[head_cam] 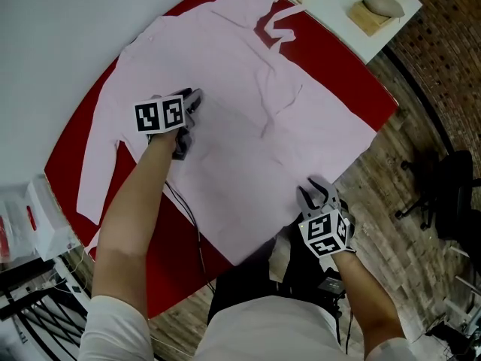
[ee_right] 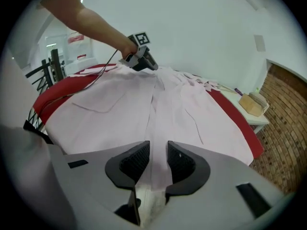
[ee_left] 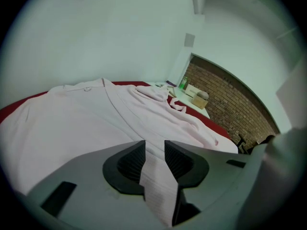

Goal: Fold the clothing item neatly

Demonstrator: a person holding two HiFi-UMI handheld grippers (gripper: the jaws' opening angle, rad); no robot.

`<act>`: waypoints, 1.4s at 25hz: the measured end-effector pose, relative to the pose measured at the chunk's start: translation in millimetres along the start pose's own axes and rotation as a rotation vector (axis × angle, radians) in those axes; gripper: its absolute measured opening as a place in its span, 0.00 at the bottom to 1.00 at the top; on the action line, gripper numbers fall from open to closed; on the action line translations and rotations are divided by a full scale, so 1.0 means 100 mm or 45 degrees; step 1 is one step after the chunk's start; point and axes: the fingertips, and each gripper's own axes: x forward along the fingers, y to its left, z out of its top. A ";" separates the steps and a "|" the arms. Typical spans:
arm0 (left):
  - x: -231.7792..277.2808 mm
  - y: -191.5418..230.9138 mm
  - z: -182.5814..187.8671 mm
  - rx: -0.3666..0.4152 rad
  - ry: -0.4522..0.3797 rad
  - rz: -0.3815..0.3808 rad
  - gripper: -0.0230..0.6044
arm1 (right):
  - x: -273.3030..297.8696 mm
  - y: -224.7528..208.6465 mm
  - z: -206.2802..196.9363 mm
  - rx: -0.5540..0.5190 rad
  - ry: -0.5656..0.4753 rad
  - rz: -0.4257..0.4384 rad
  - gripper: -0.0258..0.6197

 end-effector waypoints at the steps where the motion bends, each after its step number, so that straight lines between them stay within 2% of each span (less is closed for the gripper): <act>1: 0.03 -0.06 -0.02 -0.004 0.013 -0.023 0.20 | 0.02 0.00 -0.01 -0.018 0.010 -0.015 0.20; 3: 0.11 -0.19 -0.07 -0.015 0.047 -0.061 0.20 | 0.01 0.00 -0.02 -0.029 0.018 -0.046 0.19; 5: 0.17 -0.29 -0.13 -0.037 0.087 -0.086 0.20 | -0.03 -0.02 0.00 -0.008 0.006 -0.068 0.10; 8: 0.25 -0.37 -0.17 -0.087 0.134 -0.097 0.20 | -0.11 -0.05 0.00 0.037 -0.021 -0.071 0.08; 10: 0.28 -0.32 -0.13 -0.114 0.138 -0.064 0.21 | -0.15 -0.06 -0.01 0.044 -0.029 -0.060 0.08; 17: 0.35 0.22 0.10 -0.211 0.109 0.163 0.21 | -0.17 -0.01 0.02 0.014 -0.049 0.013 0.08; 22: 0.49 0.44 0.12 -0.277 0.115 0.279 0.21 | -0.13 0.03 0.01 0.000 -0.050 0.069 0.08; 27: 0.50 0.54 0.15 -0.287 0.161 0.401 0.19 | -0.11 0.00 0.02 -0.013 -0.054 0.102 0.08; 31: 0.49 0.56 0.13 -0.292 0.162 0.407 0.07 | -0.09 0.01 0.01 -0.013 -0.055 0.125 0.08; 35: 0.46 0.57 0.15 -0.330 0.115 0.343 0.06 | -0.09 0.03 0.01 -0.021 -0.055 0.139 0.08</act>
